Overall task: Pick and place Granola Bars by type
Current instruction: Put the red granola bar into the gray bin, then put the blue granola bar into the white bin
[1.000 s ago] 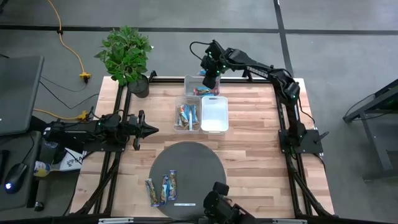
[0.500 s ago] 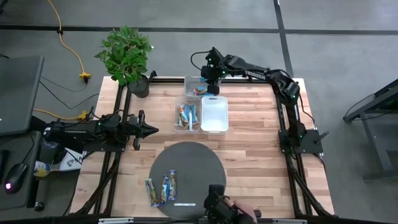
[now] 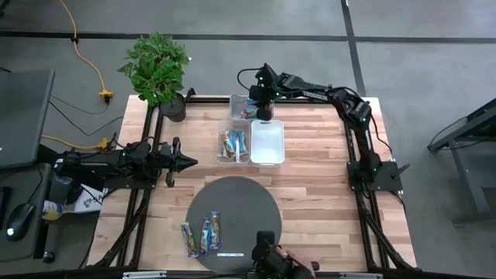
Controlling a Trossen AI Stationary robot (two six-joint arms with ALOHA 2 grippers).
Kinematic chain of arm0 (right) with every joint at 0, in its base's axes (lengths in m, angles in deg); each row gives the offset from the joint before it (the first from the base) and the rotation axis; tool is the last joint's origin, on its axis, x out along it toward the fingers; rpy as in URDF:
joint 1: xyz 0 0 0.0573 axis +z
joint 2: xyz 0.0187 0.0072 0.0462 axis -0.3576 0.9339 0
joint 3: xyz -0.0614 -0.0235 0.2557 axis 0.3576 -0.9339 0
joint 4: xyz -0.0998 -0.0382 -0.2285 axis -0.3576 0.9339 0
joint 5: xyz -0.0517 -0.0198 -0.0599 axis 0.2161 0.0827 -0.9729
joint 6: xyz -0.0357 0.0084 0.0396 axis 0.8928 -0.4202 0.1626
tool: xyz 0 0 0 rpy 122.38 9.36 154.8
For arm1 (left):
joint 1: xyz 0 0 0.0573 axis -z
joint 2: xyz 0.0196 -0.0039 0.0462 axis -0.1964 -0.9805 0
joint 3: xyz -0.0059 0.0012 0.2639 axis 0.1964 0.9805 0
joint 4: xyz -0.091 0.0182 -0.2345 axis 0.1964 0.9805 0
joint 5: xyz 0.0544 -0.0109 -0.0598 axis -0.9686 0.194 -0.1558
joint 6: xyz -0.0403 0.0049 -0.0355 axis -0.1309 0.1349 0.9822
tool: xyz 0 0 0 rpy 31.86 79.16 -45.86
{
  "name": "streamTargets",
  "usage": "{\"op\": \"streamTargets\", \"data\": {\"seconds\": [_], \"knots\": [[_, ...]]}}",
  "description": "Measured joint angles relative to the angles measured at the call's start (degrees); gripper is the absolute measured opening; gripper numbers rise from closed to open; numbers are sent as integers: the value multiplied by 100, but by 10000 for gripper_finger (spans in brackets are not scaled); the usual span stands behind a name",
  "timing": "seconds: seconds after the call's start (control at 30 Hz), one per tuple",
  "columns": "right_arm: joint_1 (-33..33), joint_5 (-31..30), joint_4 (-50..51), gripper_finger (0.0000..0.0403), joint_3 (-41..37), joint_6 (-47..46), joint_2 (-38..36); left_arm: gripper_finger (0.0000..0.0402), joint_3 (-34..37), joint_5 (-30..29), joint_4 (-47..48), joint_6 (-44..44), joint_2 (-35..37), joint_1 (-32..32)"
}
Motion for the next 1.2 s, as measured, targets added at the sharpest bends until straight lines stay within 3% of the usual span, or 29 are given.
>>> {"op": "streamTargets", "data": {"seconds": [0.53,1.0,1.2], "knots": [[277,-36,13,65,160,-81,253,0,0,1,-4,-1,0,1],[338,-17,40,160,166,-654,241,0,0,0,-7,-1,0,0],[433,-80,309,185,166,-905,-125,0,0,1,-7,-1,1,1]]}}
